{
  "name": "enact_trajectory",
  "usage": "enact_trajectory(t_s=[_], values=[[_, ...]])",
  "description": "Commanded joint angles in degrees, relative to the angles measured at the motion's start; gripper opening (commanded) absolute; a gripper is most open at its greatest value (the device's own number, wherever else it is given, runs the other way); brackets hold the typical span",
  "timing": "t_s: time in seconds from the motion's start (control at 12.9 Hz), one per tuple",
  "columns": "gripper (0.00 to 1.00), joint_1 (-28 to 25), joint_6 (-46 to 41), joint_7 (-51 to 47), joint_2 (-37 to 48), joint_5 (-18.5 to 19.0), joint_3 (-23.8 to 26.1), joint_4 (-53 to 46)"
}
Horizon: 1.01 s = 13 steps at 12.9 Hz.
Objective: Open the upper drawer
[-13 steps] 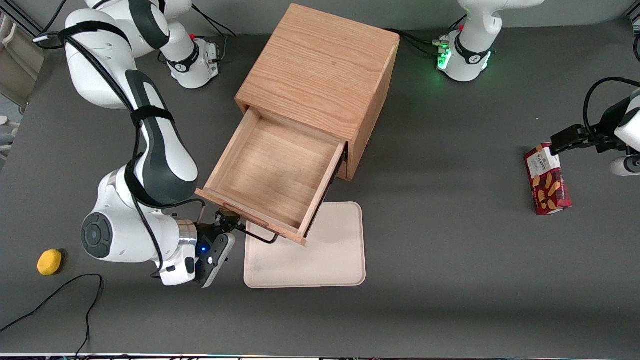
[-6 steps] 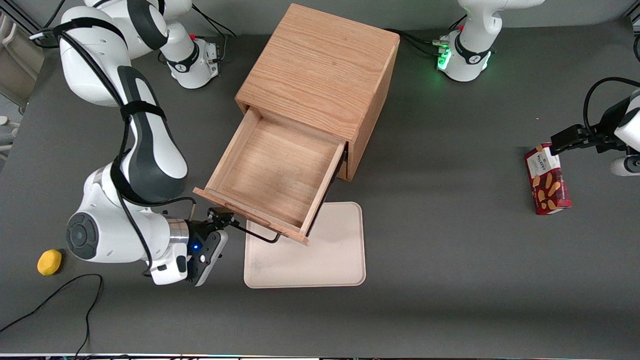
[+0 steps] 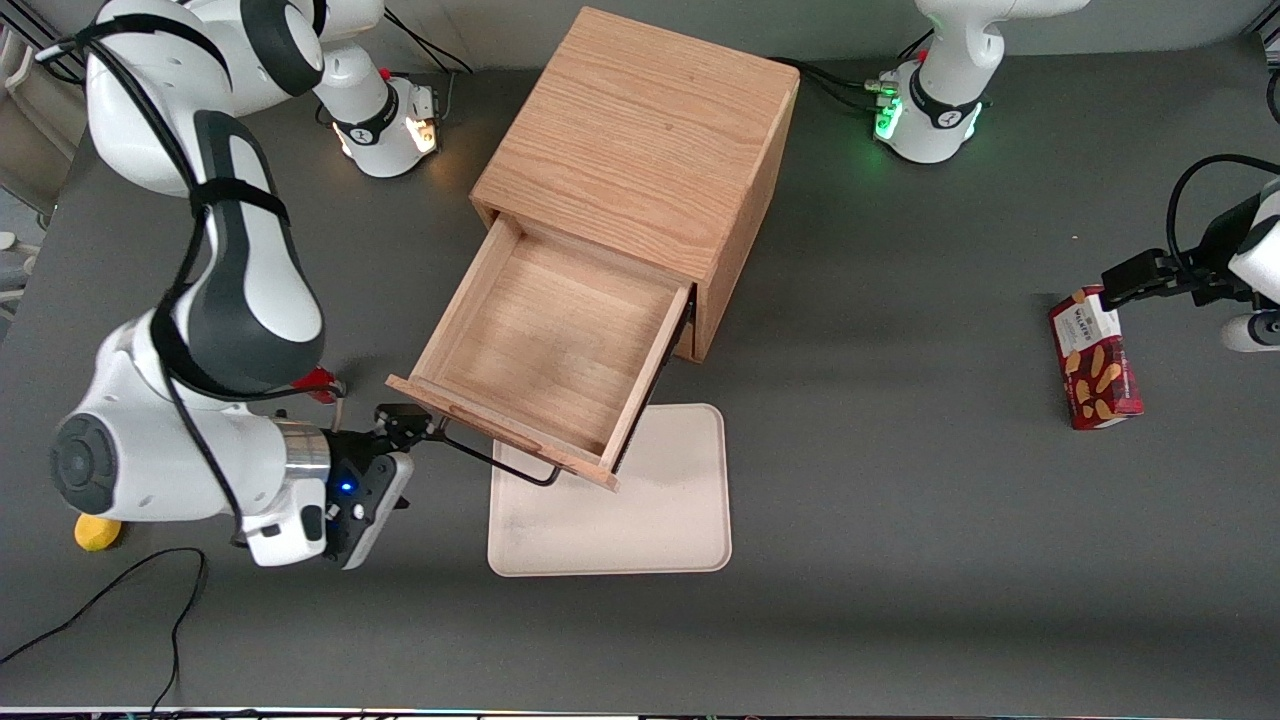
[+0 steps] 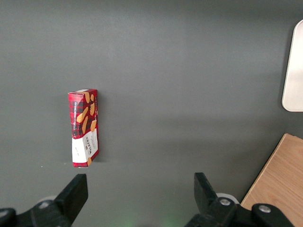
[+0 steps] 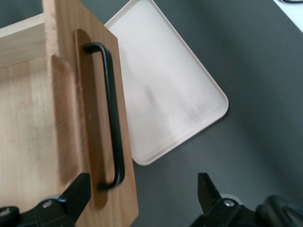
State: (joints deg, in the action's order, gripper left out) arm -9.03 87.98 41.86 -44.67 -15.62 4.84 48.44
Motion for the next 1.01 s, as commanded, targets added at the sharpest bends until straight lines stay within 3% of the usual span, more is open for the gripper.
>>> enact_trajectory(t_s=[0.0, 0.23, 0.54, 0.7, 0.93], values=[[1.00, 0.9, -4.6, 0.2, 4.7, 2.1, -2.6, 0.9], [1.00, 0.2, -8.0, 0.8, 12.8, 12.6, -3.5, 11.7], [1.00, 0.2, 2.3, 0.8, 28.6, 15.2, -8.9, 35.9], [1.00, 0.3, 3.0, -0.4, 31.8, 17.8, -9.3, 40.7], [1.00, 0.4, 1.8, -15.9, 34.1, 17.9, -12.4, 45.2]])
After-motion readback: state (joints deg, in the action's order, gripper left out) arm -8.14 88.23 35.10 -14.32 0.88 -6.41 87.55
